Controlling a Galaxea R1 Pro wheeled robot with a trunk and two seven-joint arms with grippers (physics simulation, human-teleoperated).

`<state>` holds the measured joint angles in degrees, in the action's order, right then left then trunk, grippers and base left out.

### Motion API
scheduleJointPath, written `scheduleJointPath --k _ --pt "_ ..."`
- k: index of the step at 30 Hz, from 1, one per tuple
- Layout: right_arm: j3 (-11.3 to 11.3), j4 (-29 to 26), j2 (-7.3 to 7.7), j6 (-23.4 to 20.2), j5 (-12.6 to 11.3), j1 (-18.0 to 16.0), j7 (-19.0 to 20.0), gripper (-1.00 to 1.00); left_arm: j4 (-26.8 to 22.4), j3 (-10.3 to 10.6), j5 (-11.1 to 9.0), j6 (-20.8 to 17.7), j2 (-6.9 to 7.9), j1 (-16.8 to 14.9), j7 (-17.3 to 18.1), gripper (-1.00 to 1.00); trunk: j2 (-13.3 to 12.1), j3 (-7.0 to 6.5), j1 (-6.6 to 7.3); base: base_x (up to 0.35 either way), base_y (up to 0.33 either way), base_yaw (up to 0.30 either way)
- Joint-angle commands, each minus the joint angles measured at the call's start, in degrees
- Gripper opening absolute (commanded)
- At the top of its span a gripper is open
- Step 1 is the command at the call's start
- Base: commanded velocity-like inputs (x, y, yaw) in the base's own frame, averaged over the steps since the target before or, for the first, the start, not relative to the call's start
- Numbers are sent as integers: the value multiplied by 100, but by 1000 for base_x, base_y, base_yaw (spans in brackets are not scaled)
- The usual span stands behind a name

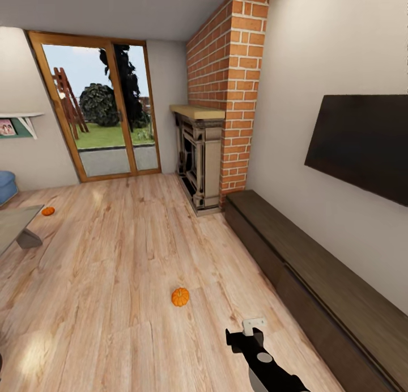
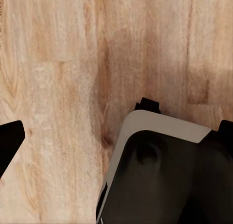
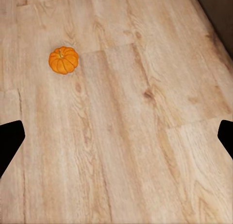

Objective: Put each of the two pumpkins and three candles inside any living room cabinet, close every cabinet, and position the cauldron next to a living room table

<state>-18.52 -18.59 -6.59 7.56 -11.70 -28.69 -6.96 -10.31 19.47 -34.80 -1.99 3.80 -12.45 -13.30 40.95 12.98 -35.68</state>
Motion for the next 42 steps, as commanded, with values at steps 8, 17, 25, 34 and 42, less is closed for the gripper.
scheduleJointPath --k 8,17,25,34,42 --pt "-47 5 7 25 -42 2 -37 100 -15 47 -38 -21 7 5 -32 100 6 -65 -1 0 0 0" --pt "-46 5 11 26 -51 3 -34 100 -15 48 -43 -20 4 5 -24 100 6 -109 -1 0 0 0" --pt "-63 5 -4 26 -12 3 -34 100 -15 48 -42 -20 4 5 -24 100 6 -112 -1 0 0 0" --pt "-58 2 -3 22 -31 5 -45 100 -15 48 -42 -20 6 5 -23 100 6 -113 -1 0 0 0" --pt "-38 -4 -15 -6 -74 4 -105 100 -15 48 -43 -20 6 5 -23 100 6 -155 -1 0 0 0"
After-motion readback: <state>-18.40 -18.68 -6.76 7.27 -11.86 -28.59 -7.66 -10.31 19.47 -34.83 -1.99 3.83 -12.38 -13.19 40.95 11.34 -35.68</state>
